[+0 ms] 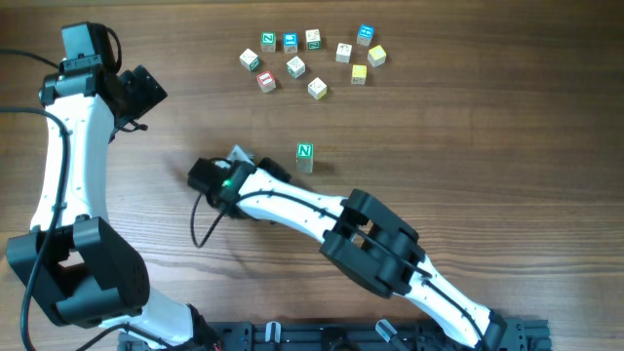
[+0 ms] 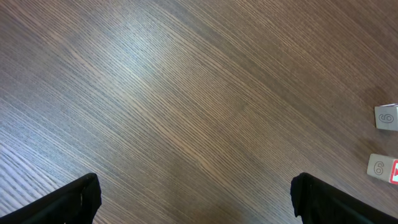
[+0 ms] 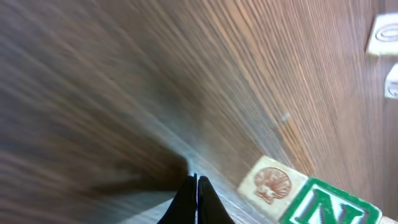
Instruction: Form a tower
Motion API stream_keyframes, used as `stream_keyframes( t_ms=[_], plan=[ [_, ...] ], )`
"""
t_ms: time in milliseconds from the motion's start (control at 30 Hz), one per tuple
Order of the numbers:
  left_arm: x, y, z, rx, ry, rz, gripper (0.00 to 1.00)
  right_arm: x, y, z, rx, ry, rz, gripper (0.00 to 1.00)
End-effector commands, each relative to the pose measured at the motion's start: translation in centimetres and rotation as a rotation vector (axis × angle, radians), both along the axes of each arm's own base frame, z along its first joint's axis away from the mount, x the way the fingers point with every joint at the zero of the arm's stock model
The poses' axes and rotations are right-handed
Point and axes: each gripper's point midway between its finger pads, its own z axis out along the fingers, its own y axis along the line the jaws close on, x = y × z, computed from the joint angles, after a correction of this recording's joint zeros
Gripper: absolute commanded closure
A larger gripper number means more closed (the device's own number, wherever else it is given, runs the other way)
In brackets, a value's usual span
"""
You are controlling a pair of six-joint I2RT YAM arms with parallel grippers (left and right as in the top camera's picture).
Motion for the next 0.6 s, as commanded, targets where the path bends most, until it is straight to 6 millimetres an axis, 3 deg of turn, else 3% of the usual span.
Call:
stream_keyframes(
  t_ms=[0, 167, 233, 300, 467, 567],
  plan=[
    [0.2, 0.3, 1.3, 0.020, -0.029, -0.004, 0.00, 0.8, 2.4, 1.5, 0.105, -0.007, 0.012, 0.96],
    [0.2, 0.3, 1.3, 0.020, -0.028, -0.004, 0.00, 3.6, 3.3, 7.7, 0.285, -0.094, -0.023, 0.95],
    [0.2, 0.3, 1.3, 0.020, -0.029, -0.004, 0.00, 5.1, 3.6, 11.9, 0.454, -0.092, -0.042, 0.96],
    [0.2, 0.3, 1.3, 0.020, -0.029, -0.004, 0.00, 6.2, 3.0, 14.0, 0.542, -0.096, -0.080, 0.96],
    [0.2, 0.3, 1.3, 0.020, -0.029, -0.004, 0.00, 9.4, -1.1, 19.1, 0.786, -0.061, -0.248, 0.96],
    [0.2, 0.3, 1.3, 0.020, -0.029, -0.004, 0.00, 10.9, -4.7, 19.9, 0.902, 0.017, -0.402, 0.93]
  ],
)
